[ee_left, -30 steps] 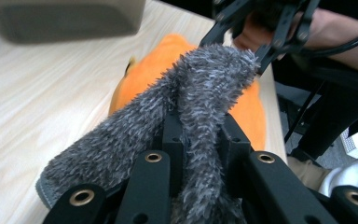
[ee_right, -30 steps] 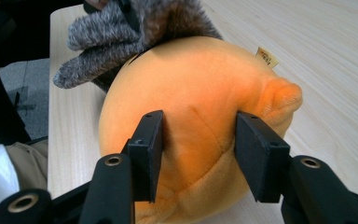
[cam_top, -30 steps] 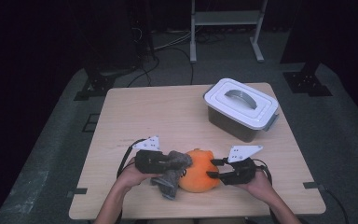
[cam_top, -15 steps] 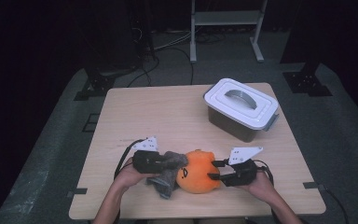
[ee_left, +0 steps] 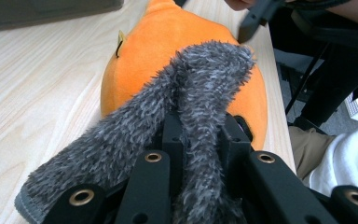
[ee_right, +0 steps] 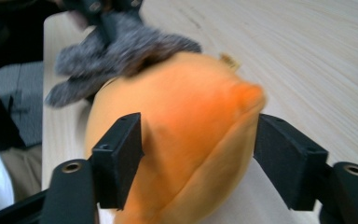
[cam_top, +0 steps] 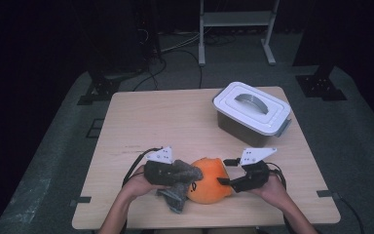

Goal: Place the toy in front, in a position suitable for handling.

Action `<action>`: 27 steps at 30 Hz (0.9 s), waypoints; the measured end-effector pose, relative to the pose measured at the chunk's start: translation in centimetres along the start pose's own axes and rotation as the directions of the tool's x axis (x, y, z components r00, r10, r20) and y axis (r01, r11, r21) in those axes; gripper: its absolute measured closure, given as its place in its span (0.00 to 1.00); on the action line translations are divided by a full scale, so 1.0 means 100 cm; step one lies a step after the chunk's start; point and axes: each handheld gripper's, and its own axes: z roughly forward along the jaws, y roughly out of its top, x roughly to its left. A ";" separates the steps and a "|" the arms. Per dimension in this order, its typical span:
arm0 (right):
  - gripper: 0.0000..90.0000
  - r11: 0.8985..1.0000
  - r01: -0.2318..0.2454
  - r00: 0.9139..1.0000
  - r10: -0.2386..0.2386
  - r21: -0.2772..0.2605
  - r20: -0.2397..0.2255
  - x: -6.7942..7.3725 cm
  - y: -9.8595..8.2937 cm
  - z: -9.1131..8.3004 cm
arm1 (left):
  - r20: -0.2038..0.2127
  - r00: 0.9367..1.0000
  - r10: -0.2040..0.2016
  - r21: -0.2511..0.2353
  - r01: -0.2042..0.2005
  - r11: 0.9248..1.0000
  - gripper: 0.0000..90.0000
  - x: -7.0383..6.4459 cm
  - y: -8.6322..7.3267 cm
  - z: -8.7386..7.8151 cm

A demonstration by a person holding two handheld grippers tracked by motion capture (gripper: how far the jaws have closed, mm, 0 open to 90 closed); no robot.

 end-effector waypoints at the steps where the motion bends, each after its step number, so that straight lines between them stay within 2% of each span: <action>1: 0.33 1.000 -0.013 1.000 0.013 -0.003 -0.002 -0.003 0.001 0.001 | 0.001 1.000 0.000 0.001 0.000 1.000 0.85 0.000 0.000 0.000; 3: 0.32 0.999 -0.039 0.999 0.039 -0.001 -0.010 -0.007 0.003 0.004 | 0.005 1.000 -0.001 -0.001 0.001 1.000 0.85 0.001 0.000 0.000; 6: 0.35 0.996 -0.083 0.995 0.085 0.026 -0.053 -0.011 0.002 0.013 | 0.008 1.000 0.003 0.004 -0.003 1.000 0.85 0.000 0.001 0.000; 8: 0.44 0.994 -0.099 0.993 0.101 0.037 -0.063 -0.011 -0.001 0.016 | 0.000 1.000 -0.002 -0.005 0.002 1.000 0.85 0.001 0.003 0.000; 10: 0.55 0.997 -0.061 0.997 0.064 0.050 -0.052 -0.009 0.000 0.013 | 0.001 1.000 0.000 -0.022 0.000 1.000 0.85 0.001 0.006 -0.001; 12: 0.60 0.999 -0.011 1.000 0.012 0.037 -0.027 -0.005 0.002 0.010 | -0.009 1.000 0.002 -0.042 -0.003 0.999 0.85 0.000 0.011 -0.001; 15: 0.63 0.999 0.053 0.998 -0.052 0.010 -0.025 0.003 0.006 0.009 | -0.005 1.000 0.015 -0.088 -0.015 0.996 0.85 -0.004 0.019 -0.001; 18: 0.63 0.995 0.100 0.995 -0.100 -0.003 -0.027 0.011 0.010 0.011 | -0.032 0.999 0.032 -0.095 -0.035 0.995 0.85 -0.007 0.025 0.000; 21: 0.63 0.995 0.104 0.994 -0.104 -0.005 -0.032 0.010 0.008 0.009 | -0.038 0.999 0.027 -0.102 -0.030 0.994 0.85 -0.006 0.023 0.001; 24: 0.63 0.995 0.103 0.994 -0.103 -0.003 -0.046 0.006 0.005 0.006 | -0.074 0.997 0.022 -0.078 -0.028 0.997 0.85 -0.003 0.021 -0.004; 27: 0.63 0.995 0.099 0.993 -0.099 -0.003 -0.059 0.004 0.003 0.004 | -0.091 0.996 -0.013 -0.058 0.007 0.998 0.84 0.003 0.012 -0.007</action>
